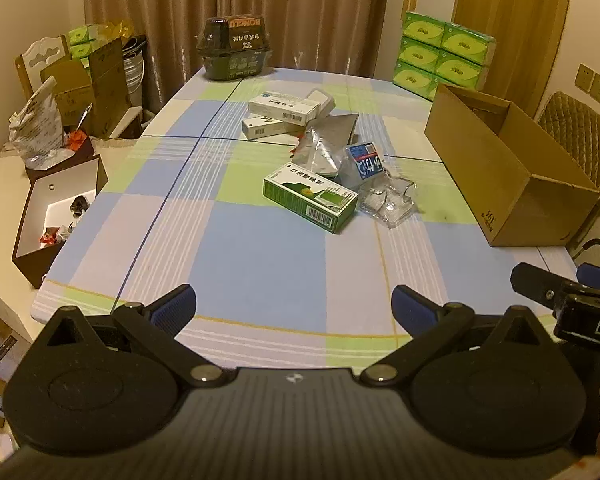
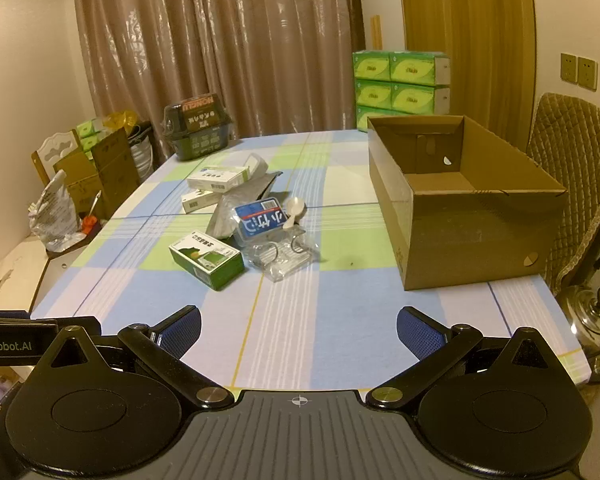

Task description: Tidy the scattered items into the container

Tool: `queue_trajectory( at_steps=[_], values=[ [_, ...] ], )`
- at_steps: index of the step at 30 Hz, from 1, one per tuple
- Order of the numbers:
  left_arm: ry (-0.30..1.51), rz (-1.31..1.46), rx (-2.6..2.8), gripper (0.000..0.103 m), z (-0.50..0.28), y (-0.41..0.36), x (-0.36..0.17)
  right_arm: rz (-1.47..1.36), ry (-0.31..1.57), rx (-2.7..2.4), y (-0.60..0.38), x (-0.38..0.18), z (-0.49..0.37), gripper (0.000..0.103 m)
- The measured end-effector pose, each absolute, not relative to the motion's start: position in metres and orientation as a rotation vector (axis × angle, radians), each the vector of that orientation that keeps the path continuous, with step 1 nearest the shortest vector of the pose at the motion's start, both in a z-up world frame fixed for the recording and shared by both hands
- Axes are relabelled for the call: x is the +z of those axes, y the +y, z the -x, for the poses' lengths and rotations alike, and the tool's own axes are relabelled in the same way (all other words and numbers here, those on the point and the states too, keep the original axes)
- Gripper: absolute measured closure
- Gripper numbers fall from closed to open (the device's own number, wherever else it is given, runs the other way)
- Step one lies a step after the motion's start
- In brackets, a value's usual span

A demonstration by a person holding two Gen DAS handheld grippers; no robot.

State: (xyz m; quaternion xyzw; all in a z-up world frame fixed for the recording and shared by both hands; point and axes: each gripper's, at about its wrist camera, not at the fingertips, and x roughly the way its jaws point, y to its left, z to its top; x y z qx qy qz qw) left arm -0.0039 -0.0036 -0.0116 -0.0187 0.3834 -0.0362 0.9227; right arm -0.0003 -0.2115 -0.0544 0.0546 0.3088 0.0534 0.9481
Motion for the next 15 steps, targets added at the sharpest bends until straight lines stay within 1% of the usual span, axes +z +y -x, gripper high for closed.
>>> queue_trajectory(
  at_steps=[15],
  values=[
    [0.8,0.031,-0.076,0.001,0.0037,-0.0057,-0.014,-0.111,0.631,0.111,-0.2114,-0.0568,-0.0004,0.002]
  ],
)
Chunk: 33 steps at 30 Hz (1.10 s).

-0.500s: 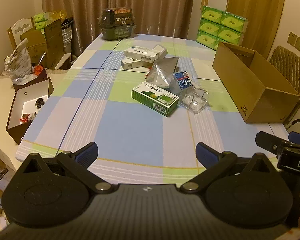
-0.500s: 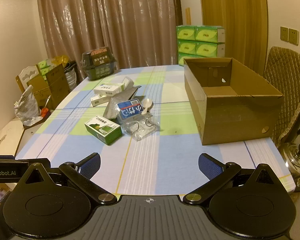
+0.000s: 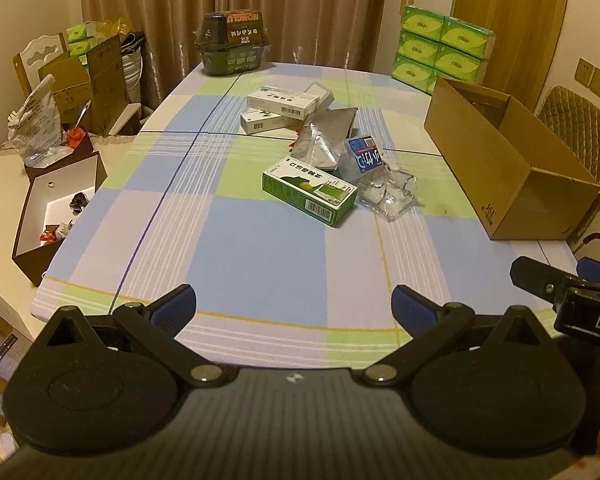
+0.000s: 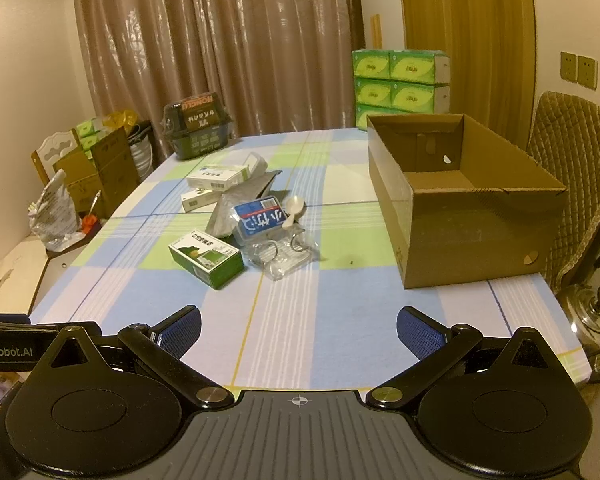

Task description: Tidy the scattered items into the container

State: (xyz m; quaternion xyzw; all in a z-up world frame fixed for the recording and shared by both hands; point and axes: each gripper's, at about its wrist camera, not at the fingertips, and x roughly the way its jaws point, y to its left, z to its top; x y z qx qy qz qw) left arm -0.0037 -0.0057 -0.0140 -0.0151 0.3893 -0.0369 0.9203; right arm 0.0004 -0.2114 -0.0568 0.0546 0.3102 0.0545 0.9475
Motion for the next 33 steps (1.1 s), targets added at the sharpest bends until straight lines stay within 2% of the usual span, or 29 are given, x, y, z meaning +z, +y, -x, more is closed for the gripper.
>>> queue_trajectory(
  at_steps=[33],
  values=[
    [0.812,0.027,-0.082,0.001,0.0046,-0.0104,-0.0132,-0.116,0.632,0.111,-0.2136,-0.0568,0.0013,0.002]
  ],
)
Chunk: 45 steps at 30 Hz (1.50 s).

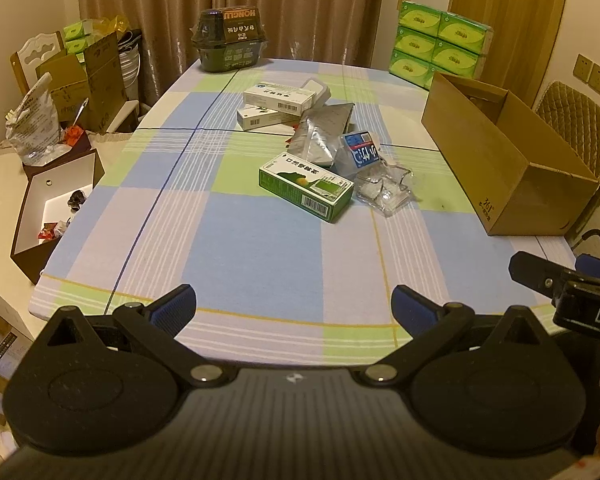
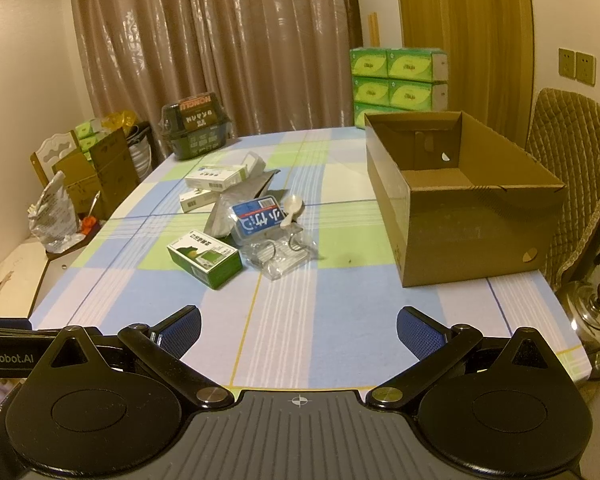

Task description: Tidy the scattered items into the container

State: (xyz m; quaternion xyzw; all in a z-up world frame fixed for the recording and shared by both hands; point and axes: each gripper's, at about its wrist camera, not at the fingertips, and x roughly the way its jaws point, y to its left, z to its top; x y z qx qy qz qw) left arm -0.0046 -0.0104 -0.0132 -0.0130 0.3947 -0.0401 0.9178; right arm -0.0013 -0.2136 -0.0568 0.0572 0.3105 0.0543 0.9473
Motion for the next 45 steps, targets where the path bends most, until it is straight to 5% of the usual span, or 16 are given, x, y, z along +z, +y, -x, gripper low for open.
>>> queue_trajectory(
  at_steps=[19,45],
  values=[
    [0.801,-0.011,-0.11,0.001,-0.009,-0.012,-0.014,-0.096,0.646,0.125,-0.218,-0.065,-0.012,0.002],
    [0.793,-0.192,-0.369,0.001,-0.172,0.012,-0.073,0.212,0.712,0.354,-0.186,-0.14,-0.2,0.002]
  ],
)
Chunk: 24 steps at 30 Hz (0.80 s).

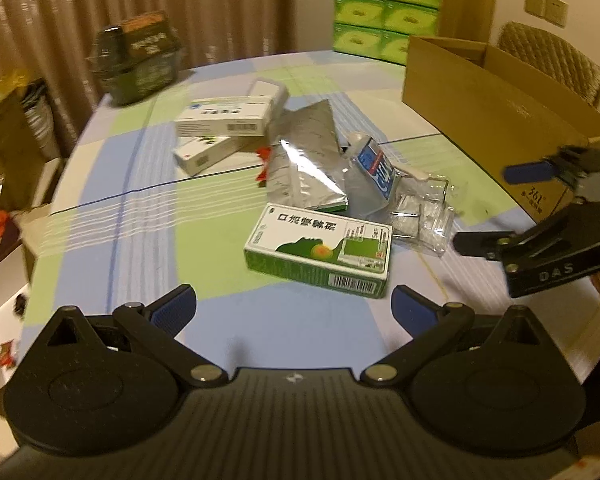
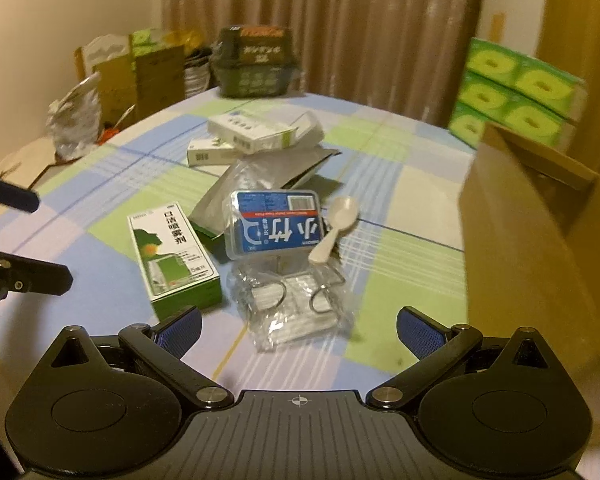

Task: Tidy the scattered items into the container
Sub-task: 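Grasp the green-and-white medicine box with the left tool while the right tool grasps the clear plastic holder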

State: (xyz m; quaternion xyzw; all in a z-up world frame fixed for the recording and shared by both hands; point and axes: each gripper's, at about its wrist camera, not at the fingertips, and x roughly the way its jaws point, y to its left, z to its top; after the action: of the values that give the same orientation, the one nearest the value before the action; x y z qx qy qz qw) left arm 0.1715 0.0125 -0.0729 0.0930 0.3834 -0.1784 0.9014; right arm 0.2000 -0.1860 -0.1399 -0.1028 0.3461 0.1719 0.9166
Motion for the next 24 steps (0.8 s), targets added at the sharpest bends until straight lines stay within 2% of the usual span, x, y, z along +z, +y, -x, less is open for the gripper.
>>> queue_trajectory(
  at_steps=[15,16,17,18,21,24],
  values=[
    [0.77,-0.292,-0.553,0.001,-0.227,0.005,-0.107,0.224,0.71,0.491,-0.183,-0.181,-0.256,0.002],
    [0.776,-0.29,-0.57,0.001,-0.231,0.006,-0.109,0.211,0.701,0.492,-0.184,-0.181,-0.256,0.004],
    [0.779,-0.288,-0.589,0.001,-0.233,0.006,-0.11,0.201,0.697,0.491,-0.185,-0.182,-0.257,0.009],
    [0.776,-0.288,-0.609,0.001,-0.236,0.006,-0.111,0.192,0.701,0.493,-0.184,-0.182,-0.258,0.019],
    [0.767,-0.309,-0.652,0.001,-0.239,0.005,-0.116,0.168,0.697,0.488,-0.186,-0.181,-0.258,0.033],
    [0.78,-0.327,-0.664,0.001,-0.242,0.003,-0.122,0.149,0.702,0.473,-0.188,-0.178,-0.258,0.038]
  ],
)
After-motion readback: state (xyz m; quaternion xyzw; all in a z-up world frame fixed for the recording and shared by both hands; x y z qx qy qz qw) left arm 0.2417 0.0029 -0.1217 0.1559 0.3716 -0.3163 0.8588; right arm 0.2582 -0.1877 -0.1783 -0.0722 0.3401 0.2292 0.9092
